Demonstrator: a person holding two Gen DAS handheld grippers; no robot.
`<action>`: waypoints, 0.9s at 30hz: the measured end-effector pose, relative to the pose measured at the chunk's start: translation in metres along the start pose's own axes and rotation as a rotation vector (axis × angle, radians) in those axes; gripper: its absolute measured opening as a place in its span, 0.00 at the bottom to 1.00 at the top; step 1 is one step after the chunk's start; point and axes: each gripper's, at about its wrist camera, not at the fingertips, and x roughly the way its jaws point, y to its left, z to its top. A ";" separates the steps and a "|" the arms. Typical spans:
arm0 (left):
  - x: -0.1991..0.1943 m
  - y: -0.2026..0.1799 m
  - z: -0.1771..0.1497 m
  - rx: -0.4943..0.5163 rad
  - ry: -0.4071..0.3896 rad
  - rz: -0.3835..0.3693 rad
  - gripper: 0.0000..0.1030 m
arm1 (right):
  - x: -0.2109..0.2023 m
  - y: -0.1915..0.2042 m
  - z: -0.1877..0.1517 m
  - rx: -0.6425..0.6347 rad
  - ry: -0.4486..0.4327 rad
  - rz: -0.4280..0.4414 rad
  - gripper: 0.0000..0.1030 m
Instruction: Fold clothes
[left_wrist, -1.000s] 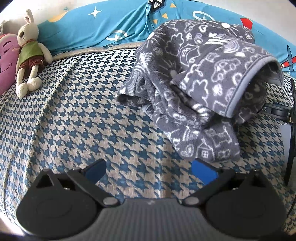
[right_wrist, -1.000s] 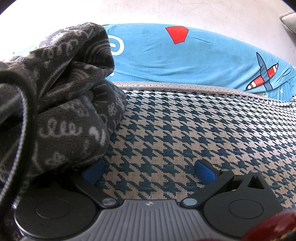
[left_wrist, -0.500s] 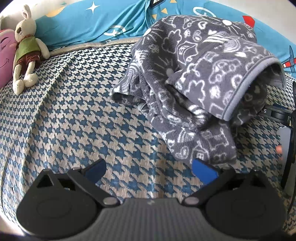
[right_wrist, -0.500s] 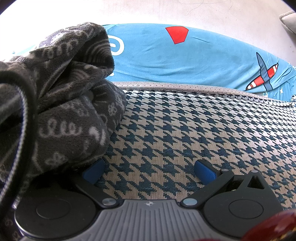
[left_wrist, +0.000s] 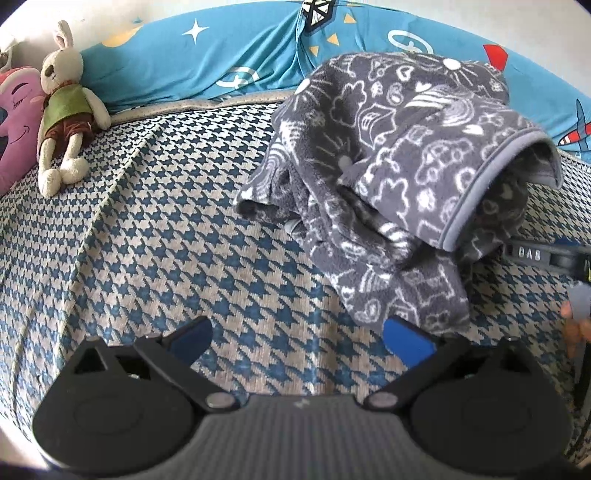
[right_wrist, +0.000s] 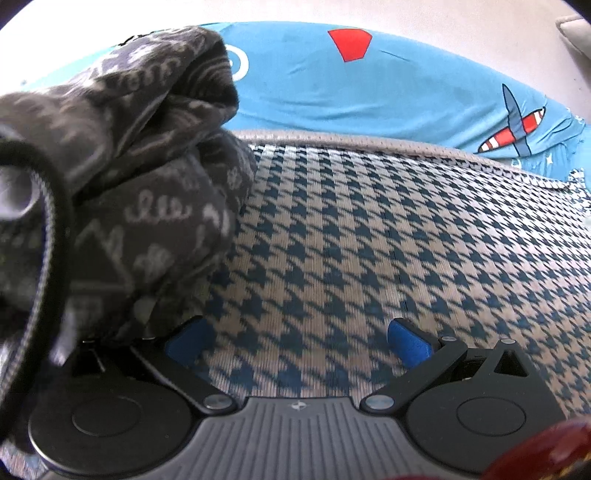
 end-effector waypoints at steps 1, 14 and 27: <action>-0.001 0.000 0.000 0.000 -0.004 0.001 1.00 | -0.003 0.001 -0.002 -0.007 0.011 -0.003 1.00; -0.014 0.006 -0.001 -0.009 -0.048 0.017 1.00 | -0.052 -0.014 -0.004 0.040 0.176 -0.035 1.00; -0.016 0.016 -0.004 -0.017 -0.075 0.103 1.00 | -0.105 -0.010 -0.003 0.206 0.103 0.027 1.00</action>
